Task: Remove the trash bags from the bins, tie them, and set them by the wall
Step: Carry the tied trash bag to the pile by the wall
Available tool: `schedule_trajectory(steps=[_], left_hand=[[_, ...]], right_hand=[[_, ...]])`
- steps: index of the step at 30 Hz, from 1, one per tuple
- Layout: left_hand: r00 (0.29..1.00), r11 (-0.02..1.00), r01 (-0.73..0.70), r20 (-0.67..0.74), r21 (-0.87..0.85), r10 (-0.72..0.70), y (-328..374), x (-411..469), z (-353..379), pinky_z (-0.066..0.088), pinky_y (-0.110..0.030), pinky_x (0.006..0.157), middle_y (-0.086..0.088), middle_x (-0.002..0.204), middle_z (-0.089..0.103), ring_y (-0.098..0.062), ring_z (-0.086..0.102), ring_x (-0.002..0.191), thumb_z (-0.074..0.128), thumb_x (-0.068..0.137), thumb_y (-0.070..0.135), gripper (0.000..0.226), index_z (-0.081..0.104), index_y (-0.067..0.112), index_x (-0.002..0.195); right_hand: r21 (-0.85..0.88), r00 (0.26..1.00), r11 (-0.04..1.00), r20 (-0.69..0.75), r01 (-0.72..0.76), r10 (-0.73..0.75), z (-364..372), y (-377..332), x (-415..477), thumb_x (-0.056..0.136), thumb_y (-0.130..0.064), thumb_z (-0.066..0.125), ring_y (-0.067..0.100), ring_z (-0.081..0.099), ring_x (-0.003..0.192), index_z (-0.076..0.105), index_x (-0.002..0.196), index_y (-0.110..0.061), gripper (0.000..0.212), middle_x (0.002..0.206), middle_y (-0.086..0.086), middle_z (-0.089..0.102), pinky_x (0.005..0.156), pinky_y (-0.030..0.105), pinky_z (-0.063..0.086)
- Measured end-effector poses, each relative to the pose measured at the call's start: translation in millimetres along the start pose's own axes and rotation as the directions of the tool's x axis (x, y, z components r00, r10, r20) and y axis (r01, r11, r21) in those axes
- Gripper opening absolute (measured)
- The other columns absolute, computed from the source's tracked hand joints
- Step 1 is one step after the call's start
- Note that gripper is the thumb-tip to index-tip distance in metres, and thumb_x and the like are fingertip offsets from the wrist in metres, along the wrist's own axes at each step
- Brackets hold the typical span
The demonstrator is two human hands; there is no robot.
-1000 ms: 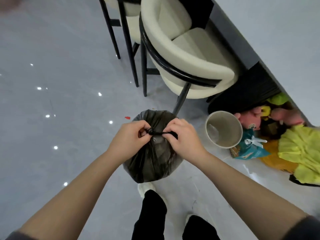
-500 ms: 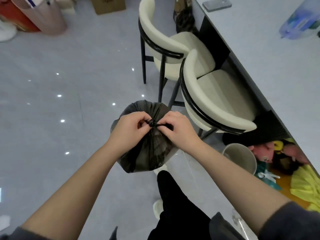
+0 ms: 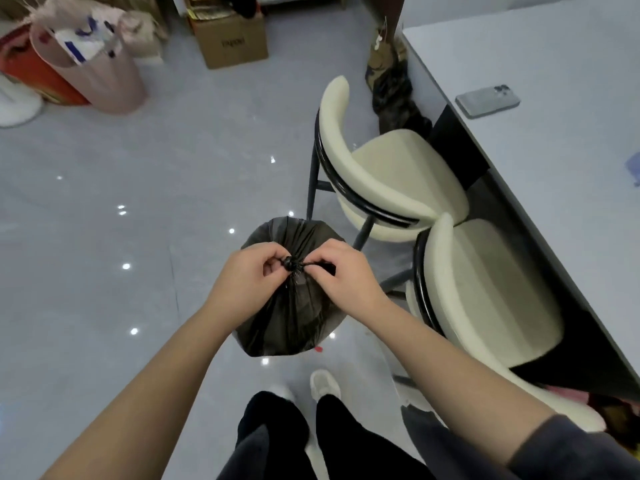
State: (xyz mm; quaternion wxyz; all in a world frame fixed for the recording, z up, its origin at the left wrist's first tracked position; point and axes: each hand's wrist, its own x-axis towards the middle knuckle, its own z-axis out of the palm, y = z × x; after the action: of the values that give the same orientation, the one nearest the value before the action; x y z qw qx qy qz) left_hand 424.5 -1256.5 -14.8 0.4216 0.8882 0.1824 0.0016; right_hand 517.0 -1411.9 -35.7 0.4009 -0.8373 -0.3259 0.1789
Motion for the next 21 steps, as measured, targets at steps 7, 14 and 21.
schedule_trajectory(steps=[7,14,21], left_hand=[[0.990,0.989,-0.121,0.078,0.083,0.115,-47,146,-63,0.045,-0.027,0.062,0.006,0.071,0.059,-0.009,0.053,0.065,0.065,0.083,0.016,0.011,0.066,0.027,0.083],[0.950,0.965,-0.233,0.242,0.119,0.199,-90,298,-136,0.043,-0.025,0.065,0.010,0.072,0.054,-0.007,0.051,0.065,0.064,0.082,0.015,0.012,0.065,0.027,0.084],[0.898,0.925,-0.339,0.350,0.169,0.266,-108,472,-166,0.047,-0.031,0.070,0.013,0.075,0.051,-0.009,0.052,0.071,0.064,0.081,0.011,0.015,0.066,0.023,0.089]], right_hand=[[0.027,0.989,0.994,-0.098,-0.107,0.109,21,-7,140,0.084,-0.017,0.067,0.012,0.060,0.087,0.072,0.086,-0.016,0.007,0.087,-0.005,0.065,0.084,0.034,0.049],[0.085,0.945,0.964,-0.194,-0.252,0.264,45,-19,289,0.081,-0.014,0.069,0.012,0.061,0.083,0.072,0.084,-0.017,0.005,0.085,-0.004,0.065,0.081,0.035,0.051],[0.219,0.881,0.913,-0.263,-0.343,0.394,42,6,436,0.082,-0.013,0.068,0.014,0.060,0.081,0.071,0.086,-0.015,0.006,0.087,0.002,0.065,0.078,0.027,0.049]])
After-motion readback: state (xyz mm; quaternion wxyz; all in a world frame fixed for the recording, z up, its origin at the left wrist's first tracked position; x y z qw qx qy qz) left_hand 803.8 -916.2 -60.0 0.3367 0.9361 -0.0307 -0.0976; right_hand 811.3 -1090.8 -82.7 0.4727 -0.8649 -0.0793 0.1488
